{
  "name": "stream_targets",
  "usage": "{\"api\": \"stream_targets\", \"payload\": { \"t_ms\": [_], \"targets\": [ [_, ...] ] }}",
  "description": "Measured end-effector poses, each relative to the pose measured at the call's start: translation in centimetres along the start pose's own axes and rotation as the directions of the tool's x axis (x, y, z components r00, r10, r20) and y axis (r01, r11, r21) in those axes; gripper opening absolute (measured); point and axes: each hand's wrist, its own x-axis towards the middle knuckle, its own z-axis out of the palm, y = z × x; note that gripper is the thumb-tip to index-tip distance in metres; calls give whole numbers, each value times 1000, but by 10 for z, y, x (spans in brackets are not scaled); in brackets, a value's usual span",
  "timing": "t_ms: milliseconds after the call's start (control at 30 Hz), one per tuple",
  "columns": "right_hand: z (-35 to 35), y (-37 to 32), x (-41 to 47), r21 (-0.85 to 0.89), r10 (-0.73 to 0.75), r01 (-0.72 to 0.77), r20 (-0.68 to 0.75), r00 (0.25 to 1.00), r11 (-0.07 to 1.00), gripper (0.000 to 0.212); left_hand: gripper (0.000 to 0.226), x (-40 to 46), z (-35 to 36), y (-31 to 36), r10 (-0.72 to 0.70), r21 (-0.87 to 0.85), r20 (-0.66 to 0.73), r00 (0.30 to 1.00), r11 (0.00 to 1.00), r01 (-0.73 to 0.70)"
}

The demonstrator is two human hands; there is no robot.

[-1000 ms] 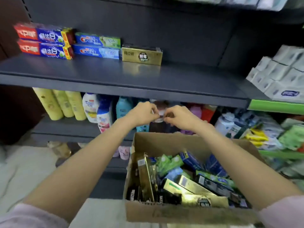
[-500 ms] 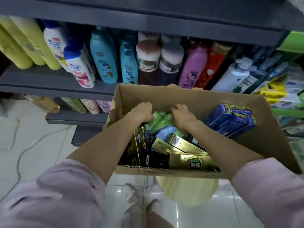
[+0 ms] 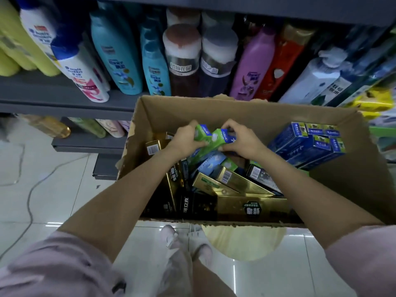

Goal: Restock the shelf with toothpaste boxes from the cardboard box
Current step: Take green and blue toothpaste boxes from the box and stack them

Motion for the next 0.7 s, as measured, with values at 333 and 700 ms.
{"api": "stream_targets", "payload": {
  "t_ms": [333, 700],
  "targets": [
    [-56, -83, -30, 501, -141, 255, -255, 957, 827, 28, 28, -45, -51, 53, 131, -470, -322, 938, 838, -278],
    [-125, -199, -54, 278, -129, 317, -533, 836, 907, 50, 44, -107, -139, 136, 149, -433, -460, 875, 823, -368]
  ]
}}
